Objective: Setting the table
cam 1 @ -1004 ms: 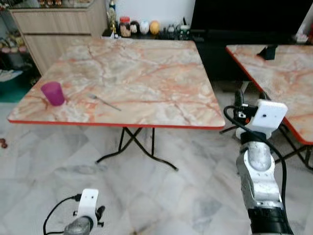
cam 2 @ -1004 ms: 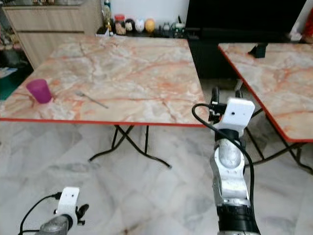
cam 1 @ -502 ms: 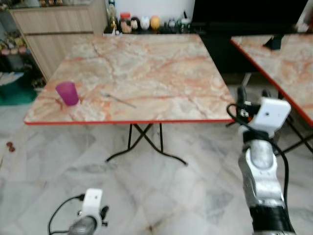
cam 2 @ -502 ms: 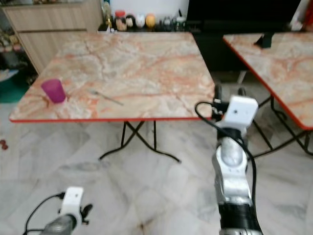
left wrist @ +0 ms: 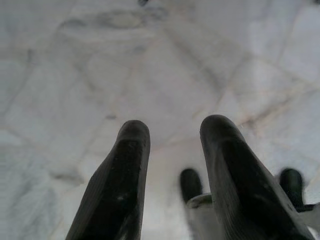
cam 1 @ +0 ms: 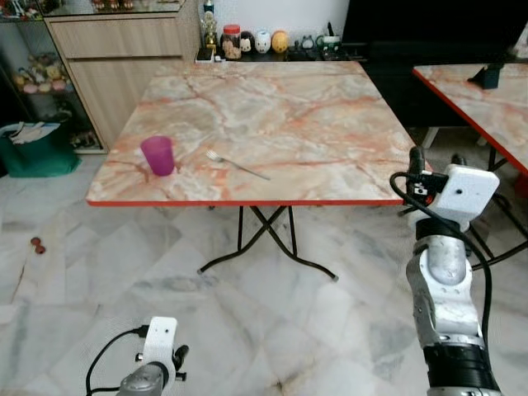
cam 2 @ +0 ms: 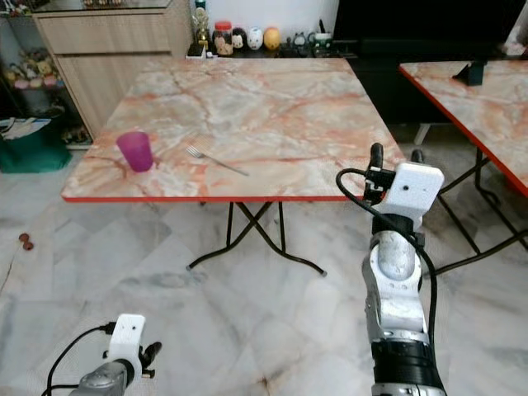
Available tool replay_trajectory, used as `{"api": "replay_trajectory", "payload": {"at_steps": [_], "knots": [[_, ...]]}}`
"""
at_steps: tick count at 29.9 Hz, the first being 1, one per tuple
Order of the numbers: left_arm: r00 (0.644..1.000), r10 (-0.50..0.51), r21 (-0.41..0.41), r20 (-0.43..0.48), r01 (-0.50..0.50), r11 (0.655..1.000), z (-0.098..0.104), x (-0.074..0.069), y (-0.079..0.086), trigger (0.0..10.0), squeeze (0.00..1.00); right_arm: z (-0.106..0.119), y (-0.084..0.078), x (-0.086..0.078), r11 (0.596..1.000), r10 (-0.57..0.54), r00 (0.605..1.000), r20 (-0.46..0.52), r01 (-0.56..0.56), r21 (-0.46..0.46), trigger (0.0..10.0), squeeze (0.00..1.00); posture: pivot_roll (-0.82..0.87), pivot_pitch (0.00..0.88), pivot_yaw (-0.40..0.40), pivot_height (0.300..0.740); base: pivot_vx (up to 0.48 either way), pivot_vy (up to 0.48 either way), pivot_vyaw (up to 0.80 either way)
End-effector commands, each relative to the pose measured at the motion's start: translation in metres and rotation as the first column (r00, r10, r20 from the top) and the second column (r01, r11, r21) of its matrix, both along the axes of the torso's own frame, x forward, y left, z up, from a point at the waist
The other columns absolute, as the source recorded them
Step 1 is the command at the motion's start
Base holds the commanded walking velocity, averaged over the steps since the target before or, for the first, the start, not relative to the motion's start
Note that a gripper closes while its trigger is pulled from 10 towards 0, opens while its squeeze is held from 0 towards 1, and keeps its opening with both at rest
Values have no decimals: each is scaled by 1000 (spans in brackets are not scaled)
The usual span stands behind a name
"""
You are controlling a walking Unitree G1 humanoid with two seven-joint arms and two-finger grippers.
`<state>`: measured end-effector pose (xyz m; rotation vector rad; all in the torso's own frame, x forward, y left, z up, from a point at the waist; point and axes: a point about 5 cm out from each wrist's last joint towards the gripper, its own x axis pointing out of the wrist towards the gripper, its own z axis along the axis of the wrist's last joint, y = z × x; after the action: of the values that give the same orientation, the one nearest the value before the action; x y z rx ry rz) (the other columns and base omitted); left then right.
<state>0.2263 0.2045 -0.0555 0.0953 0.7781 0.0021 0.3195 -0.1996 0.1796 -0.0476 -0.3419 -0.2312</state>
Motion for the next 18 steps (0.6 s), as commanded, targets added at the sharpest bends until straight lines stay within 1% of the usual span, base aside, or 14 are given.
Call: {"api": "replay_trajectory", "payload": {"at_steps": [1, 7, 11, 13, 14, 15, 17, 18], "knots": [[1000, -14, 10, -7, 14, 1000, -1, 0, -3, 10000, 0, 2, -5, 1, 1000, -12, 1000, 4, 12, -6, 10000, 0, 41, 0, -16, 740, 0, 0, 0], [1000, -12, 11, -2, 12, 1000, 0, 0, -2, 10000, 0, 2, -3, 1, 1000, -6, 1000, 7, 6, -7, 10000, 0, 42, 0, -17, 740, 0, 0, 0], [1000, -9, 6, 4, 9, 1000, 0, 0, -2, 10000, 0, -2, -4, 0, 1000, -6, 1000, -7, 6, -11, 10000, 0, 43, 0, -19, 740, 0, 0, 0], [1000, -13, 7, 0, 13, 1000, -1, 0, -3, 10000, 0, -11, -8, -3, 1000, -13, 999, -34, 13, -14, 10000, 0, 43, 0, -19, 740, 0, 0, 0], [1000, -13, 7, -1, 13, 1000, -1, -1, -3, 10000, 0, -21, -13, -6, 1000, -27, 998, -63, 27, -9, 10000, 0, 43, 0, -19, 740, 0, 0, 0], [1000, -13, 7, -1, 13, 1000, -1, -1, -3, 10000, 0, -21, -13, -6, 1000, -27, 998, -63, 27, -9, 10000, 0, 43, 0, -19, 740, 0, 0, 0], [1000, -14, 7, -3, 14, 1000, -1, -1, -4, 10000, 0, -37, -18, -11, 999, -40, 992, -118, 38, -17, 10000, 0, 41, 0, -20, 740, 0, 0, 0], [1000, -14, 7, -3, 14, 1000, -1, -1, -4, 10000, 0, -37, -18, -11, 999, -40, 992, -118, 38, -17, 10000, 0, 41, 0, -20, 740, 0, 0, 0]]}}
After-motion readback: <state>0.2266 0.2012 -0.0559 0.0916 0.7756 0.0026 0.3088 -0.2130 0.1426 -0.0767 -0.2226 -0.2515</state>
